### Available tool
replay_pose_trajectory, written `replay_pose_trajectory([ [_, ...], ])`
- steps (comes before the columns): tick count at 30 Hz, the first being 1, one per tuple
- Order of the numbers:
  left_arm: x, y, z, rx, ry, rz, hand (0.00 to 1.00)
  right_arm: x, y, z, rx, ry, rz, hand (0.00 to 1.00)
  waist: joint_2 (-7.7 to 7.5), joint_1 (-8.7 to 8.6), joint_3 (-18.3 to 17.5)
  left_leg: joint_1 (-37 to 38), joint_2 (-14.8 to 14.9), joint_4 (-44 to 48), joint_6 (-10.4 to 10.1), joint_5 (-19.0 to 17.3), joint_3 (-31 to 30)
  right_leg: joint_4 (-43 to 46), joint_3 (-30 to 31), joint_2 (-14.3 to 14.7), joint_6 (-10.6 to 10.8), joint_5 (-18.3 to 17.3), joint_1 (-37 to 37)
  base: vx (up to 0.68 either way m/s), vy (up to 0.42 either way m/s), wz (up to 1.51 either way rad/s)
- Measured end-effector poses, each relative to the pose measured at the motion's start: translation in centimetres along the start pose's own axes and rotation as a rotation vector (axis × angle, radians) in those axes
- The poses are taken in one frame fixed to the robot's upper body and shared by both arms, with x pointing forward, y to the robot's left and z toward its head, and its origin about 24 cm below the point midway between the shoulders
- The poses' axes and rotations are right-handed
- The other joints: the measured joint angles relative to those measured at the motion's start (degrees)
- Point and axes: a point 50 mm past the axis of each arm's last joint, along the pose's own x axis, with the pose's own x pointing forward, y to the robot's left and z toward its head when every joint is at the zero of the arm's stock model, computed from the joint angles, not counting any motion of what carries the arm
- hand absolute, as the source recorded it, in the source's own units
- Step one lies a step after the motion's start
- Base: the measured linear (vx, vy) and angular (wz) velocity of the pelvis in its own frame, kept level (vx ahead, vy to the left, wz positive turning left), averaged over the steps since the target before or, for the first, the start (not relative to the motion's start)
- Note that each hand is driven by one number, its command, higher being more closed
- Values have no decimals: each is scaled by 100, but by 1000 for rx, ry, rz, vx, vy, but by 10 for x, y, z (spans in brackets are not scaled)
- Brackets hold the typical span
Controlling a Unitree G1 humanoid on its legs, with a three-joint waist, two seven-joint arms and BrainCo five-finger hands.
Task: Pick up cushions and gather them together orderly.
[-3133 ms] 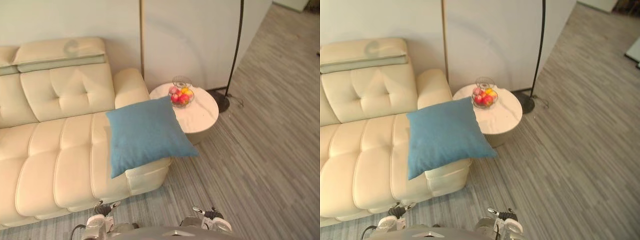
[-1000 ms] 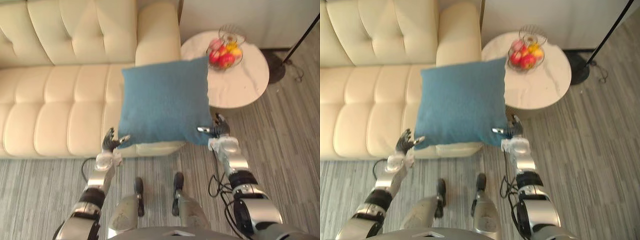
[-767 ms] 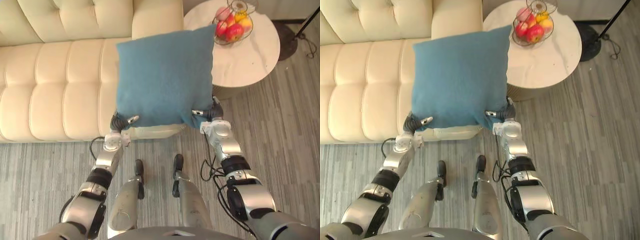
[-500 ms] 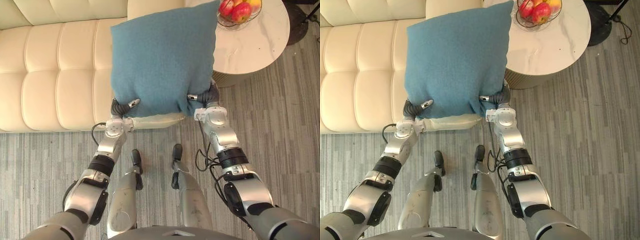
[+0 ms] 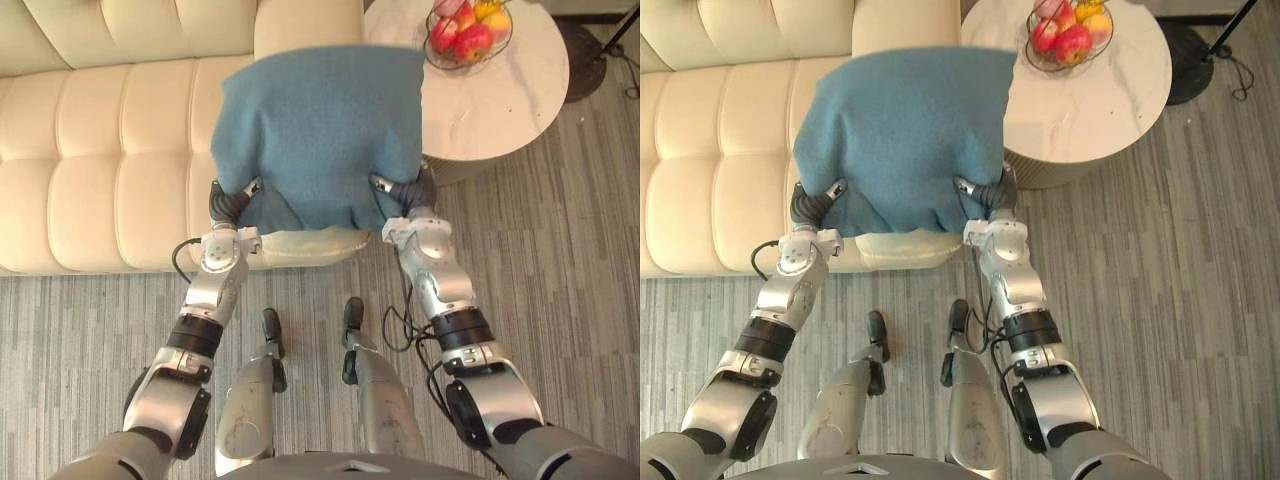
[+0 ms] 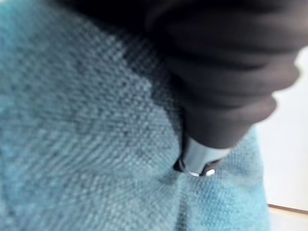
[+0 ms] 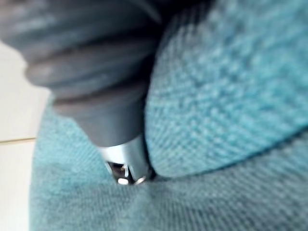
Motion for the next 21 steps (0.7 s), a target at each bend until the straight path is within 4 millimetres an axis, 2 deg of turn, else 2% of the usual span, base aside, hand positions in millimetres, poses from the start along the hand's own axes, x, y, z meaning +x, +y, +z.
replay_pose_trajectory([
  [4, -22, 5, -7, -25, -4, -1, 100, -26, 0, -16, 34, 30, 6, 100, -1, -22, -34, 438, -50, -197, -19, 11, -30, 165, -70, -55, 11, -206, 314, 62, 1, 8],
  [9, -53, 13, -21, -50, 17, 29, 100, -61, 1, -45, 91, 131, -2, 100, 9, -14, -471, 988, -105, -511, -41, 31, -59, 176, -129, -79, 67, -369, 729, 80, 17, 5],
  [15, -80, 26, -28, -46, 35, 68, 100, -89, 4, -63, 92, 201, 32, 100, 35, -41, -986, 1439, -109, -754, -49, 49, -195, -133, -237, -32, 107, -363, 1265, 55, 15, 7],
  [21, -104, 34, -13, -28, -34, 79, 100, -106, 10, -46, 67, 127, 88, 100, 57, -34, -1238, 1664, -109, -797, -40, 44, -292, -554, -302, 24, 140, -211, 1718, 18, 25, 8],
])
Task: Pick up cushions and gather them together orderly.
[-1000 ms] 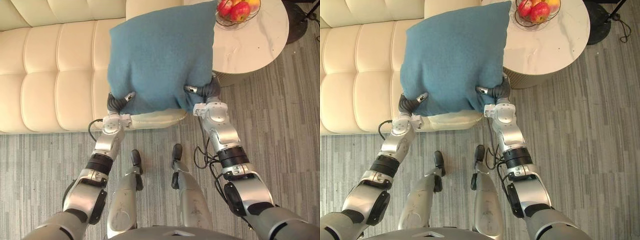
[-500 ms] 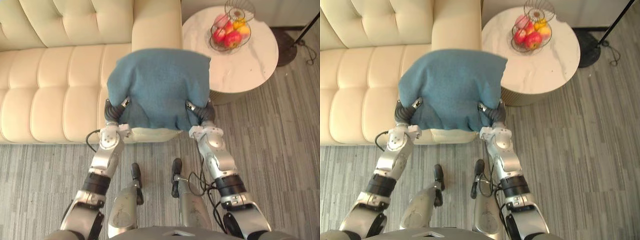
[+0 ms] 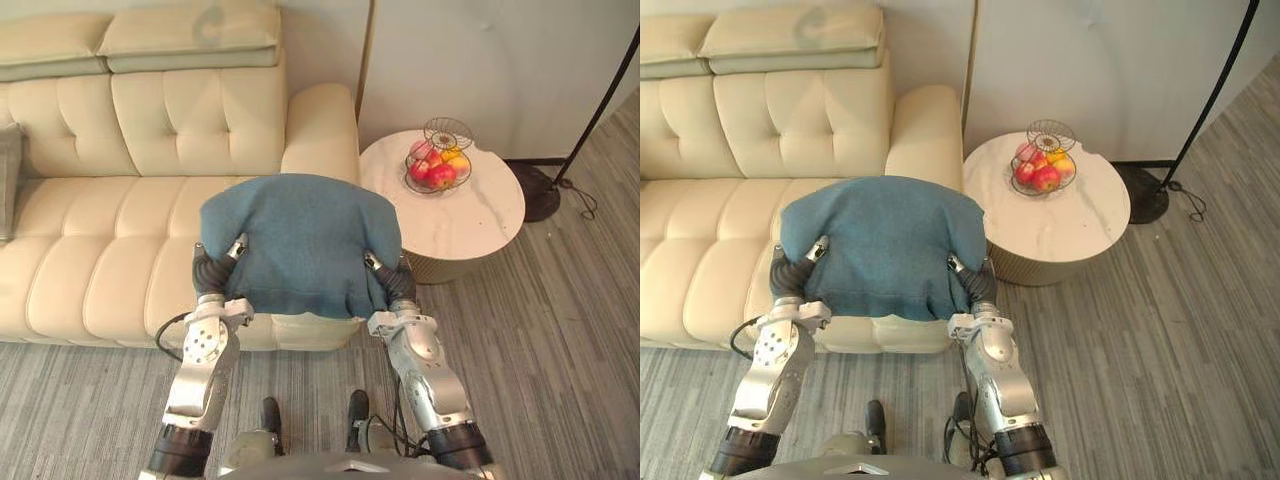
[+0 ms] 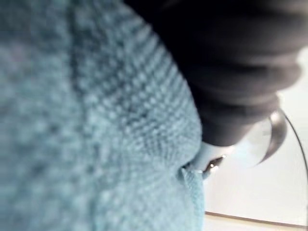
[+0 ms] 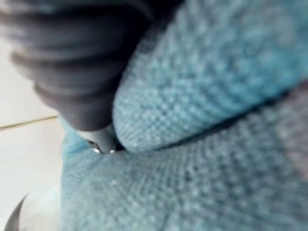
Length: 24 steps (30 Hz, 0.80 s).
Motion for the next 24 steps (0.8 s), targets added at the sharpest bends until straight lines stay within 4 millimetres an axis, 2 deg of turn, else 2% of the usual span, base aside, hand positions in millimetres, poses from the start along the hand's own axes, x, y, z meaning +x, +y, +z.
replay_pose_trajectory([
  [3, -9, 4, 5, 14, -20, 8, 100, -9, 2, 6, -35, -30, 21, 100, 3, 5, -133, 149, 2, -25, 0, -2, -139, -257, -120, 32, -1, 73, 317, 11, 17, 19],
  [6, -20, 11, -1, 42, 11, 18, 100, -14, 0, 2, -63, -16, 27, 100, 17, 20, -296, 336, -5, -90, 2, -2, -307, -488, -256, 63, 9, 107, 667, 0, 8, 21],
  [9, -27, 15, -8, 54, 44, 14, 100, -21, -2, -5, -72, 14, 20, 100, 45, 39, -304, 330, -22, -18, -14, -29, -522, -529, -464, 53, 19, 81, 883, -35, 7, 37],
  [13, -29, 14, -10, 43, 57, 17, 100, -24, -5, -7, -71, 22, 12, 100, 97, 55, -249, -443, -50, 878, -104, -279, -1004, -140, -1144, -62, 3, -152, 781, -93, 17, 87],
  [14, -29, 14, -10, 37, 58, 18, 100, -24, -5, -7, -69, 21, 11, 100, 121, 87, -235, -547, 32, 888, 4, -438, -833, -77, -1357, -82, 15, -186, 766, -121, -2, 133],
  [15, -28, 12, -9, 28, 54, 15, 100, -24, -6, -3, -73, 5, 7, 100, 119, 74, -236, -733, 191, 875, 131, -567, -291, -86, -1729, -218, 30, -190, 746, -90, -3, 126],
  [17, -27, 10, -8, 18, 48, 12, 100, -20, -7, 2, -75, -20, 1, 100, 109, 75, -215, -896, 391, 892, 210, -557, 310, -100, -2035, -392, -9, -224, 678, -57, 114, 115],
  [19, -26, 8, -7, 1, 43, 15, 100, -13, -8, 10, -82, -55, -3, 100, 139, 87, -213, -988, 525, 865, 160, -500, 868, 21, -2313, -612, 120, -304, 660, -5, 208, 93],
  [20, -26, 8, -7, 0, 42, 16, 100, -13, -8, 10, -82, -58, -2, 100, 141, 93, -215, -984, 525, 850, 166, -418, 943, 57, -2343, -655, 150, -303, 667, 52, 226, 51],
  [21, -26, 8, -7, -2, 37, 18, 100, -12, -7, 11, -83, -59, 1, 100, 138, 116, -214, -956, 542, 834, 289, -139, 1247, 134, -2360, -743, 252, -266, 678, 76, 230, 23],
  [23, -25, 9, -8, 13, 36, 12, 100, -11, -8, 8, -84, -49, -2, 100, 55, 78, -209, -898, 434, 846, 346, -90, 1642, 54, -2359, -899, 465, -124, 770, 84, 195, 19],
  [24, -24, 9, -8, 15, 36, 9, 100, -10, -9, 7, -85, -45, -4, 100, 40, 53, -215, -894, 359, 844, 379, -110, 1659, -6, -2359, -961, 505, -85, 795, 121, 221, 24],
])
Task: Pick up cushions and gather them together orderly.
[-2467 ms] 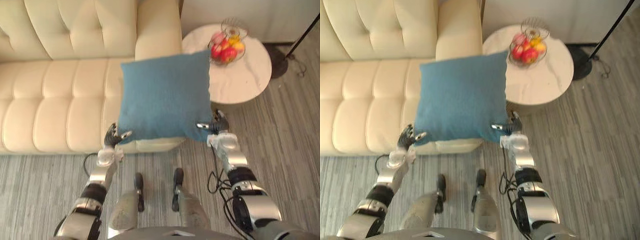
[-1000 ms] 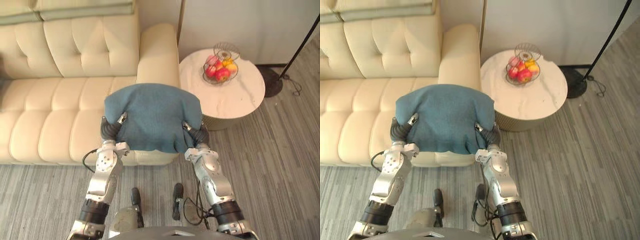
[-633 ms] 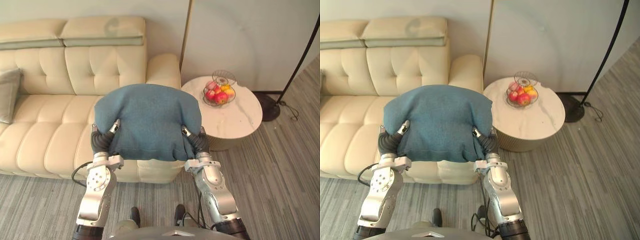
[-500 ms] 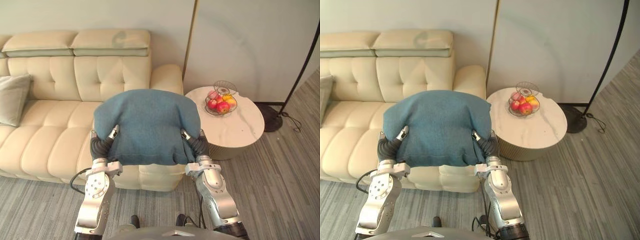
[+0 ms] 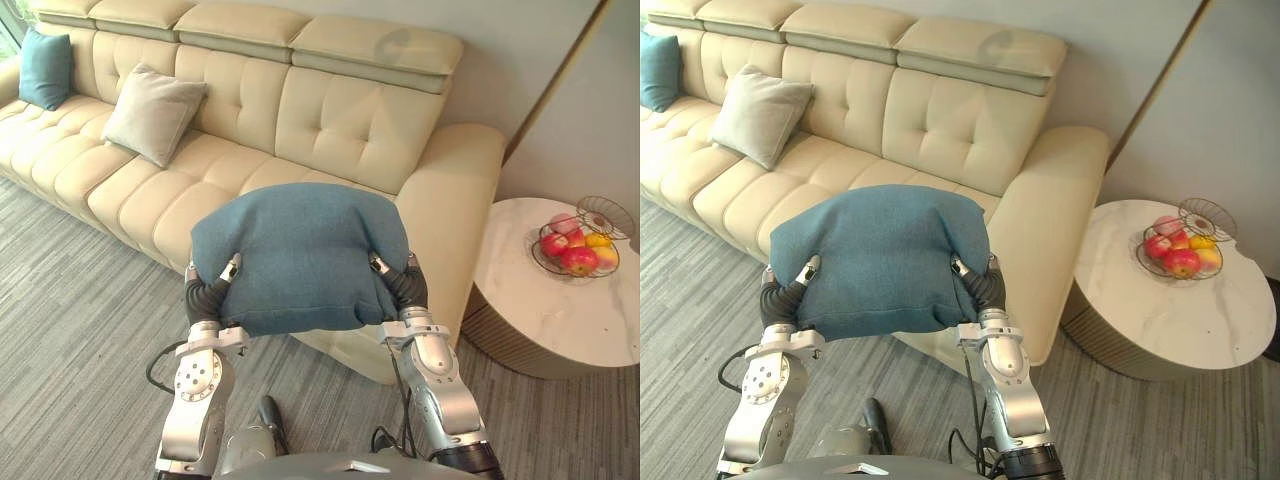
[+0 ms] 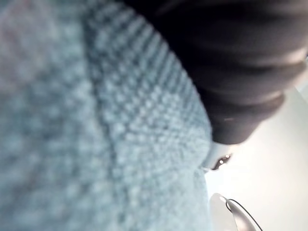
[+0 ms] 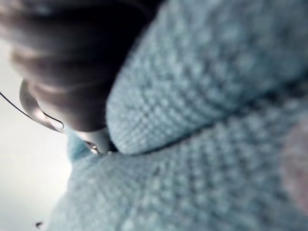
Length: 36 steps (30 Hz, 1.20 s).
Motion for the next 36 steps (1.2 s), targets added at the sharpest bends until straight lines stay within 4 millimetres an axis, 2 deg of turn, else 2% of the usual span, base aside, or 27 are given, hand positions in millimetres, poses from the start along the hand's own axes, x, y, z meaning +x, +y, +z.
replay_pose_trajectory([
  [1, 5, -2, -3, -12, 10, -9, 100, 3, -2, -1, -1, 4, -9, 100, -17, -44, -2, 30, -203, -10, 77, -23, -7, -154, 0, -139, 120, 128, 69, 116, 226, 19],
  [4, 6, -3, -6, -24, 25, -17, 100, 4, -3, -7, -6, 26, -15, 100, -33, -126, 3, -56, -458, 226, 300, -271, 15, -163, -16, -430, 258, 216, 107, 113, 228, 14],
  [6, 6, -4, -10, -20, 44, -34, 100, 3, -8, -15, -23, 61, -33, 100, -54, -212, 20, -92, -617, 591, 428, -608, 8, 476, 30, -846, 277, 94, 2, 132, 249, 18],
  [7, 6, -7, -13, -18, 57, -47, 100, 2, -11, -20, -34, 81, -45, 100, -76, -241, 44, -16, -729, 650, 502, -717, 8, 1115, 141, -1145, 122, -1, -193, 156, 272, 17],
  [8, 6, -8, -16, -17, 69, -56, 100, 2, -13, -25, -37, 104, -51, 100, -119, -252, 83, 75, -831, 697, 625, -803, 15, 1956, 381, -1449, -482, -54, -526, 201, 309, 9],
  [9, 6, -7, -18, -15, 75, -53, 100, 1, -13, -31, -36, 130, -49, 100, -193, -273, 205, 256, -935, 693, 759, -890, -25, 2947, 927, -1657, -1221, 36, -995, 190, 283, 13],
  [10, 6, -5, -18, -1, 76, -55, 100, 0, -12, -35, -30, 145, -47, 100, -224, -339, 279, 320, -945, 698, 740, -980, -159, 3622, 1550, -1397, -989, -339, -1379, 148, 195, 22],
  [12, 7, -3, -17, 11, 74, -58, 100, -1, -10, -35, -21, 146, -39, 100, -224, -423, 358, 385, -956, 614, 737, -984, -325, 4056, 2159, -816, -621, -784, -1654, 105, 88, 45],
  [13, 7, -1, -18, 21, 79, -60, 100, -2, -11, -36, -19, 150, -37, 100, -247, -489, 395, 558, -1069, 395, 709, -965, -425, 4045, 2491, -180, -353, -1189, -1850, 140, 98, 50],
  [15, 7, -1, -18, 24, 79, -63, 100, -2, -11, -35, -18, 148, -36, 100, -268, -495, 406, 771, -1259, 148, 705, -954, -427, 3513, 2452, 208, -365, -1376, -1951, 204, 106, 25],
  [16, 7, -2, -17, 24, 77, -64, 100, -2, -11, -35, -7, 148, -37, 100, -272, -496, 429, 969, -1437, -38, 707, -953, -432, 2928, 2368, 452, -394, -1383, -2003, 246, 94, 5],
  [17, 8, -2, -17, 23, 76, -65, 100, -2, -11, -35, 2, 149, -38, 100, -272, -491, 430, 1032, -1478, -104, 708, -954, -430, 2719, 2360, 540, -407, -1356, -2043, 226, 68, 3],
  [18, 8, -3, -16, 22, 69, -68, 100, -1, -10, -35, 8, 147, -38, 100, -267, -491, 428, 1135, -1529, -242, 710, -958, -433, 2226, 2294, 739, -440, -1201, -2128, 192, 32, 2],
  [20, 11, -5, -13, 20, 54, -75, 100, -1, -10, -32, 14, 137, -38, 100, -269, -528, 430, 1291, -1585, -456, 705, -963, -526, 1364, 1831, 895, -518, -702, -2175, 298, 11, 17],
  [21, 12, -5, -12, 21, 49, -78, 100, -1, -10, -31, 16, 131, -38, 100, -278, -597, 424, 1384, -1619, -537, 671, -998, -596, 1091, 1602, 912, -675, -389, -2136, 312, -13, 26],
  [22, 12, -5, -11, 23, 48, -79, 100, -1, -10, -30, 17, 127, -38, 100, -278, -620, 423, 1432, -1619, -541, 657, -1039, -625, 1033, 1556, 934, -821, -251, -2113, 342, -24, 15],
  [23, 12, -5, -11, 23, 47, -81, 100, -2, -10, -28, 20, 119, -38, 100, -279, -599, 422, 1539, -1614, -528, 517, -1141, -627, 1043, 1567, 1016, -996, -142, -2071, 296, -30, 4],
  [24, 12, -6, -11, 20, 47, -81, 100, -3, -10, -26, 23, 110, -39, 100, -276, -604, 424, 1605, -1577, -392, 412, -1206, -601, 1024, 1557, 1060, -1090, -79, -1933, 465, -78, 6],
  [25, 11, -7, -12, 12, 55, -84, 100, -6, -11, -25, 21, 109, -42, 100, -264, -614, 431, 1472, -1380, 397, 164, -1402, -454, 944, 1510, 1090, -1102, -48, -1690, 399, -95, 8],
  [26, 10, -8, -13, 9, 56, -85, 100, -7, -12, -24, 20, 107, -43, 100, -253, -608, 438, 1383, -1273, 794, 67, -1479, -386, 906, 1469, 1101, -1107, -61, -1573, 497, -118, 3],
  [27, 10, -9, -13, 3, 56, -88, 100, -11, -13, -21, 16, 95, -43, 100, -242, -590, 441, 1094, -990, 1811, 12, -1561, -215, 793, 1442, 1109, -1158, -121, -1304, 526, -88, -20],
  [28, 9, -11, -12, -10, 54, -94, 100, -14, -15, -10, 8, 55, -40, 100, -226, -495, 432, 605, -433, 3410, -78, -1492, 38, 541, 1603, 1231, -1180, -154, -968, 446, -58, -31],
  [29, 9, -11, -12, -12, 53, -97, 100, -14, -15, -6, 6, 40, -37, 100, -228, -455, 431, 510, -259, 3727, -55, -1535, 85, 446, 1688, 1285, -1178, -156, -863, 508, -43, -71],
  [30, 6, -11, -11, -23, 53, -95, 100, -14, -15, 5, 2, -8, -30, 100, -229, -377, 432, 345, 120, 4091, -28, -1609, 142, 256, 1919, 1365, -1174, -153, -602, 311, -15, -75],
  [32, 5, -13, -11, -54, 57, -97, 100, -14, -14, 16, 5, -56, -30, 100, -230, -350, 432, 191, 532, 3910, -17, -1747, 100, 60, 2306, 1358, -1170, -150, -342, 340, 38, -86],
  [33, 5, -14, -11, -60, 57, -98, 100, -14, -14, 17, 6, -63, -31, 100, -231, -332, 431, 144, 597, 3763, -33, -1785, 20, 26, 2464, 1345, -1169, -150, -291, 299, 183, -102],
  [36, 3, -14, -10, -71, 56, -105, 100, -15, -16, 16, 7, -62, -41, 100, -220, -243, 424, 62, 608, 2243, -161, -1762, -836, 51, 3196, 1151, -858, -256, -145, 218, 331, -129],
])
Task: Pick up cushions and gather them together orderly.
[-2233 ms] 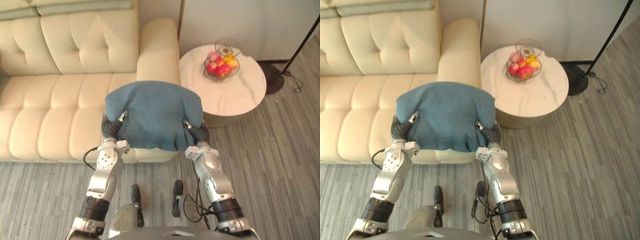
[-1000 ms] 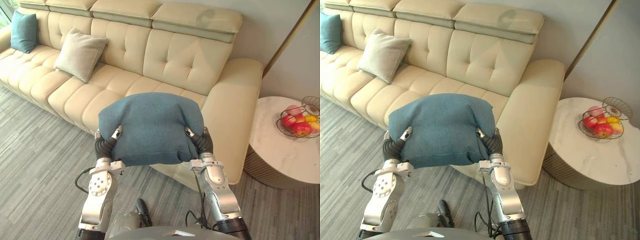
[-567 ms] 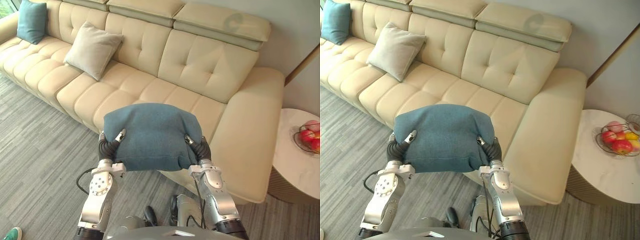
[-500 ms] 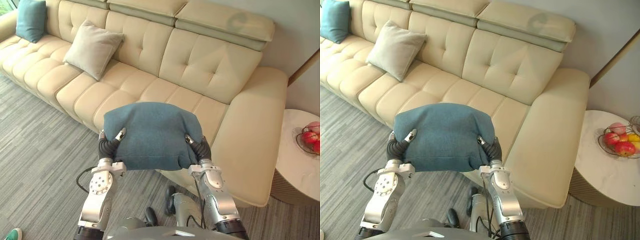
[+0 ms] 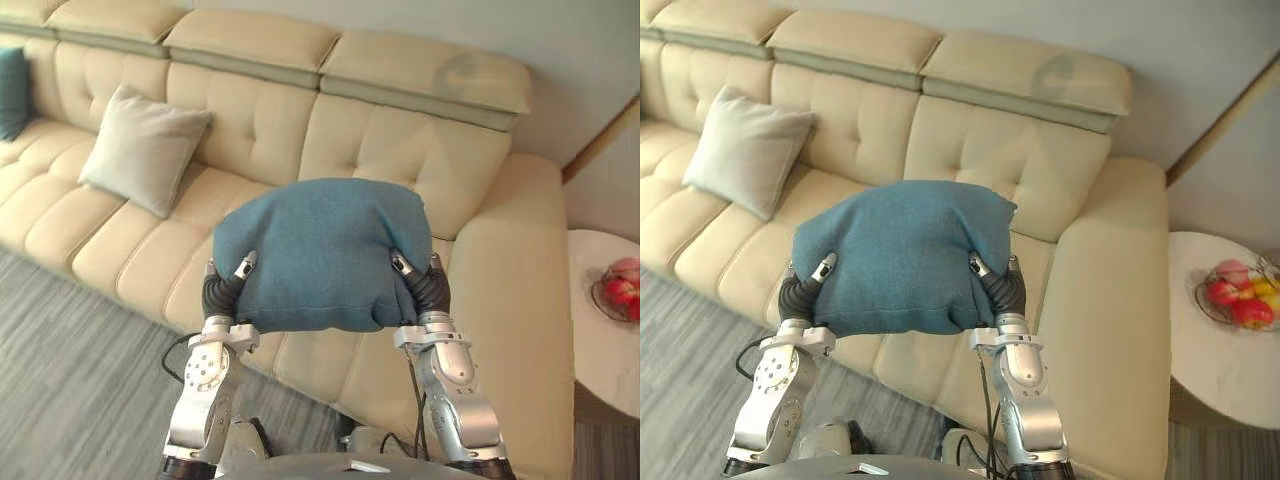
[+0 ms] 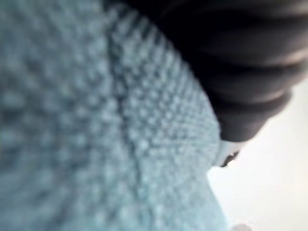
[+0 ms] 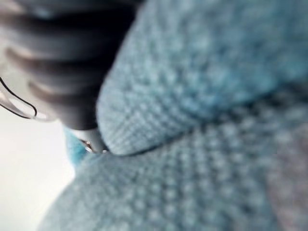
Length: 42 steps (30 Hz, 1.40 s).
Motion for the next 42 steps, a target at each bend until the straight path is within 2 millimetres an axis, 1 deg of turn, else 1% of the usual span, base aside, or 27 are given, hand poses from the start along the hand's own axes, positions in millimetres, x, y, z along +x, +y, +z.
replay_pose_trajectory([
  [1, -4, 0, -3, -12, 14, 10, 100, -3, -2, -2, -7, 12, -2, 100, 177, 34, -81, 277, -43, -1401, -163, 409, -822, 164, 347, 65, 365, -166, -91, 119, 393, -123],
  [2, -5, 0, -6, -17, 24, 15, 100, -4, -2, -4, -9, 19, -3, 100, 251, 38, -110, 373, -40, -1552, -683, 907, -933, 214, 502, 129, 496, -244, -152, 157, 476, -146],
  [3, -10, 4, -10, -14, 48, 32, 100, -11, -1, -12, 4, 60, -12, 100, 186, 5, -163, 490, -205, -1472, -685, 814, -817, 296, 573, 7, 515, -241, -195, 116, 294, -98],
  [4, -11, 4, -10, -15, 47, 35, 100, -13, 0, -13, 10, 70, -11, 100, 144, 19, -160, 524, -315, -1338, -743, 764, -823, 399, 575, -17, 544, -224, -237, 196, 360, -150],
  [5, -15, 9, -12, -9, 60, 54, 100, -15, 4, -16, 19, 84, 0, 100, 40, 38, -197, 426, -544, -736, -673, 635, -1113, 491, 894, -165, 697, -186, -400, 145, 239, -118],
  [6, -16, 10, -13, -8, 64, 57, 100, -16, 5, -16, 21, 85, 2, 100, 43, 28, -200, 425, -588, -670, -669, 606, -1176, 469, 984, -194, 706, -132, -415, 154, 285, -162],
  [7, -19, 11, -12, -9, 62, 62, 100, -16, 6, -16, 21, 86, 9, 100, 58, 43, -207, 474, -639, -626, -573, 500, -1089, 377, 1274, -207, 793, 71, -523, 57, 203, -134],
  [10, -22, 11, -5, -14, 34, 59, 100, -15, 7, -16, 23, 85, 12, 100, 47, 72, -219, 516, -624, -669, -383, 109, -607, 21, 1921, -141, 1031, 358, -827, -34, 145, -145],
  [12, -21, 11, -3, -9, 25, 54, 100, -15, 8, -15, 24, 82, 16, 100, 20, 135, -242, 440, -629, -753, -299, -139, -131, -204, 2434, -52, 1014, 729, -1247, -117, 107, -163],
  [15, -22, 13, -5, -6, 37, 55, 100, -15, 9, -16, 20, 84, 18, 100, -63, 116, -272, 219, -663, -567, -160, -343, 512, -502, 2783, -36, 860, 1152, -1630, -159, 103, -142],
  [17, -22, 15, -9, -1, 54, 59, 100, -15, 9, -18, 19, 92, 18, 100, -111, 105, -271, 211, -709, -527, -96, -429, 847, -626, 2911, -55, 620, 1103, -1781, -117, 80, -95],
  [19, -22, 15, -13, -3, 72, 65, 100, -14, 8, -26, 10, 123, 16, 100, -89, -18, -265, 207, -725, -560, -120, -372, 901, -659, 2942, -33, 425, 803, -1818, -19, 48, -29],
  [20, -22, 14, -13, -7, 72, 66, 100, -14, 7, -28, 6, 133, 15, 100, -85, -31, -263, 199, -715, -569, -114, -339, 879, -622, 2918, -15, 348, 731, -1829, 0, 0, 0],
  [22, -22, 14, -13, -9, 72, 70, 100, -12, 8, -30, -1, 138, 18, 100, -78, -9, -264, 134, -723, -536, -115, -338, 792, -494, 2821, -24, 279, 780, -1893, 47, 8, 26],
  [23, -21, 14, -12, -7, 67, 79, 100, -8, 9, -29, -2, 128, 25, 100, -55, 3, -264, 67, -729, -459, -116, -340, 676, -478, 2751, -53, 243, 938, -1934, 66, 6, 37],
  [24, -20, 14, -11, -7, 62, 85, 100, -5, 11, -28, -2, 123, 31, 100, -51, 29, -267, -4, -729, -419, -117, -342, 625, -487, 2724, -67, 291, 1011, -1963, 59, -5, 44],
  [25, -13, 15, -7, -4, 38, 109, 100, 7, 16, -27, -3, 106, 53, 100, -31, 115, -255, -203, -716, -337, -119, -341, 484, -600, 2584, -114, 481, 1215, -2010, 31, -13, 35],
  [26, -10, 15, -6, -4, 28, 115, 100, 12, 18, -27, -6, 102, 59, 100, -19, 145, -247, -266, -717, -317, -123, -338, 427, -671, 2509, -147, 573, 1285, -2011, 14, -40, 41],
  [28, 3, 11, 1, -6, -11, 128, 100, 30, 23, -22, -38, 67, 56, 100, 112, 280, -183, -511, -698, -229, -139, -316, 222, -835, 2230, -218, 804, 1476, -2032, -7, -81, 40],
  [30, 10, 10, 7, -9, -39, 138, 100, 39, 28, -18, -53, 44, 65, 100, 170, 333, -167, -627, -698, -246, -157, -266, 120, -935, 2088, -247, 815, 1561, -2051, -22, -88, 36],
  [32, 25, 5, 18, -17, -91, 151, 100, 52, 34, -5, -57, -15, 58, 100, 215, 423, -130, -857, -698, -250, -177, -171, -67, -976, 1871, -269, 828, 1622, -2151, -60, -114, 40],
  [35, 43, 0, 31, -10, -147, 172, 100, 69, 42, 16, -101, -110, 54, 100, 218, 459, -78, -1093, -708, -256, -189, -62, -207, -1037, 1711, -295, 780, 1709, -2265, -101, -101, 28],
  [37, 57, -6, 44, -3, -199, 179, 100, 84, 50, 32, -127, -178, 34, 100, 213, 469, -58, -1309, -732, -259, -193, 28, -279, -1041, 1651, -324, 761, 1759, -2426, -127, -85, 25],
  [38, 68, -12, 56, -1, -239, 177, 100, 95, 55, 44, -138, -223, 22, 100, 225, 472, 88, -1357, -746, -265, -197, 83, -327, -1058, 1595, -342, 750, 1789, -2437, -145, -86, 27],
  [40, 94, -26, 89, 21, -348, 164, 100, 116, 63, 77, -174, -342, -26, 100, 187, 485, 303, -1617, -817, -390, -225, 291, -467, -1065, 1464, -403, 677, 1844, -2661, -175, -107, 39],
  [41, 102, -31, 102, 31, -388, 156, 100, 122, 64, 90, -185, -387, -46, 100, 170, 490, 432, -1625, -864, -484, -231, 390, -501, -1065, 1423, -437, 660, 1858, -2689, -197, -136, 56],
  [42, 117, -44, 134, 45, -483, 137, 100, 135, 69, 124, -207, -499, -93, 100, 165, 451, 607, -1814, -940, -667, -251, 612, -619, -1068, 1312, -489, 604, 1903, -2875, -191, -130, 65],
])
